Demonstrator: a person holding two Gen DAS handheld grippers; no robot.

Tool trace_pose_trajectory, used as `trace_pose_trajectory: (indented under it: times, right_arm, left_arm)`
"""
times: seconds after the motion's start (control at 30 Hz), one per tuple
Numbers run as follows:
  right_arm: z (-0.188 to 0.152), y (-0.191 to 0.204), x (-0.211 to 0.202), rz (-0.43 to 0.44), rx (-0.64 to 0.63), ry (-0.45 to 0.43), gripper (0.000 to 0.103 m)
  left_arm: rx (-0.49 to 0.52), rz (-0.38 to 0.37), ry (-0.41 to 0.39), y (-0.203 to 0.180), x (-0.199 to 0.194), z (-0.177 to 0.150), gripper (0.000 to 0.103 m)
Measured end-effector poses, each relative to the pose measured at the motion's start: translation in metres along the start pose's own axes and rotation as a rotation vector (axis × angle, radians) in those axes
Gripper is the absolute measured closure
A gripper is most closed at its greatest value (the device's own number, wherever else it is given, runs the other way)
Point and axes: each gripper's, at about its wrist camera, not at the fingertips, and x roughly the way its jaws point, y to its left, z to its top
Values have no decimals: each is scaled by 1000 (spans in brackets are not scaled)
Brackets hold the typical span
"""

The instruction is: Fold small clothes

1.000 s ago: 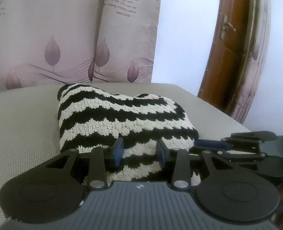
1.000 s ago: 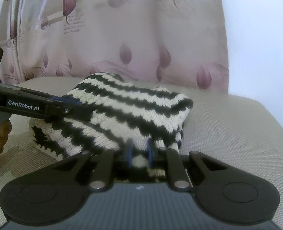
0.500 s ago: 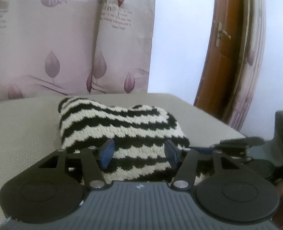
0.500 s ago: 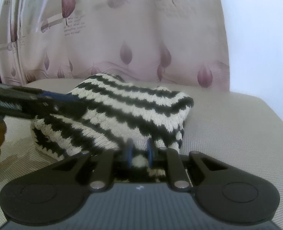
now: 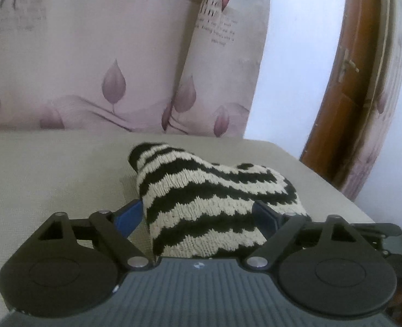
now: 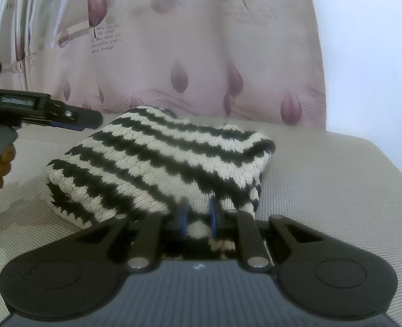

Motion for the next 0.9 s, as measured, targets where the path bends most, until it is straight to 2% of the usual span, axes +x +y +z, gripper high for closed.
trace_pose_trajectory:
  times: [0.33, 0.53, 0.63, 0.9]
  right_arm:
    - [0, 1, 0, -1, 1, 0, 87]
    - [0, 4, 0, -12, -6, -1, 87]
    - [0, 4, 0, -15, -6, -1, 87]
    - [1, 9, -1, -29, -4, -3, 85]
  left_arm:
    - [-153, -85, 123, 37, 43, -3, 2]
    - [-272, -225, 196, 63, 71, -6, 2]
    - [-248, -249, 206, 64, 81, -3, 13]
    - [-137, -198, 155, 52, 80, -10, 16]
